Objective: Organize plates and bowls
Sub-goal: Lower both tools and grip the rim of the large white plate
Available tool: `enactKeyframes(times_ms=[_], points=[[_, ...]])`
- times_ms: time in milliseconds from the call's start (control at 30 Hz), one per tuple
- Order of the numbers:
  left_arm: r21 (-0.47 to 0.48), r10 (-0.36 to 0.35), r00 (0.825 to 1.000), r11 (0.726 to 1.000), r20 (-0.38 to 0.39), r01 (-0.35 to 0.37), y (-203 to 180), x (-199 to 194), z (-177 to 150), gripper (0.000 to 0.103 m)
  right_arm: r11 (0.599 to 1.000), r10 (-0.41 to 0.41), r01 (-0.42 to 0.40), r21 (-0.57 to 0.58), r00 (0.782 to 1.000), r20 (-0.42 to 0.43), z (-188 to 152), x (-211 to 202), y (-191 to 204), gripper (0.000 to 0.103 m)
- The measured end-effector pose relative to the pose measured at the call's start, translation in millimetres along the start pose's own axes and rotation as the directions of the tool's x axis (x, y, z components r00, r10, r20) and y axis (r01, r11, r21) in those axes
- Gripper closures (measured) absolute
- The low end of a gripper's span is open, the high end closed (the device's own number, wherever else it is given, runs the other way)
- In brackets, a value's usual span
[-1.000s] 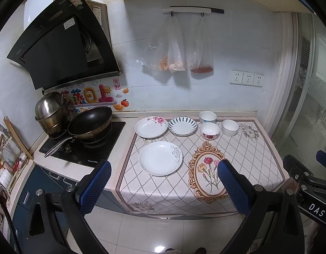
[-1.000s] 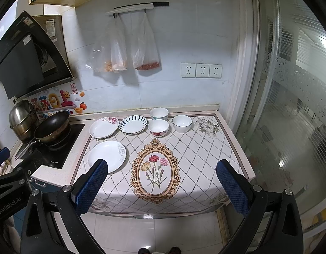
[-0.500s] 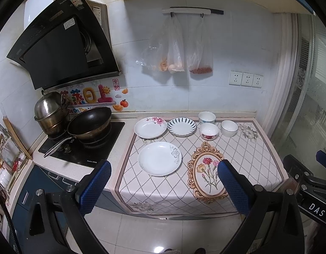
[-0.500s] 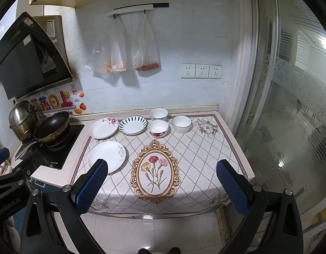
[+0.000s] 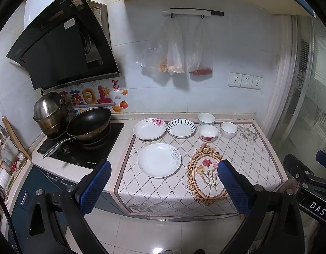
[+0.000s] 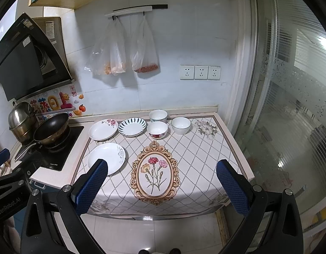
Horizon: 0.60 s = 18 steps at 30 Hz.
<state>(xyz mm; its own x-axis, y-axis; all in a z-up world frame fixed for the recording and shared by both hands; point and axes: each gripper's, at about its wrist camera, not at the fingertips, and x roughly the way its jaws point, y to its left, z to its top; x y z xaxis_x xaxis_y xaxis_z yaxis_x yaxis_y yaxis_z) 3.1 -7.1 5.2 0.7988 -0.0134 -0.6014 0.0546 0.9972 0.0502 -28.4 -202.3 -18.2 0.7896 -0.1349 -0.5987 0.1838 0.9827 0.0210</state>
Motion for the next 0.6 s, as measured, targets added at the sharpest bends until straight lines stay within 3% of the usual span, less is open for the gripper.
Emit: enactKeyframes(times_ms=[167, 367, 600], points=[[-0.008, -0.005, 1.0, 1.0, -0.003, 0.005, 8.0, 8.2, 2.2, 0.0, 1.0, 0.007, -0.007, 0.014, 1.0, -0.003, 4.2, 3.3, 1.7, 0.0], [-0.025, -0.078, 0.997, 0.997, -0.008, 0.078, 38.3, 52.3, 8.3, 0.0, 0.997, 0.056, -0.056, 0.048, 0.998, 0.001, 4.8, 27.9, 14.2, 0.0], [-0.057, 0.001, 0.995, 0.998, -0.096, -0.007, 72.7, 139.7, 7.3, 0.0, 0.989, 0.127, -0.116, 0.088, 0.983, -0.132, 2.6, 121.3, 34.2, 0.0]])
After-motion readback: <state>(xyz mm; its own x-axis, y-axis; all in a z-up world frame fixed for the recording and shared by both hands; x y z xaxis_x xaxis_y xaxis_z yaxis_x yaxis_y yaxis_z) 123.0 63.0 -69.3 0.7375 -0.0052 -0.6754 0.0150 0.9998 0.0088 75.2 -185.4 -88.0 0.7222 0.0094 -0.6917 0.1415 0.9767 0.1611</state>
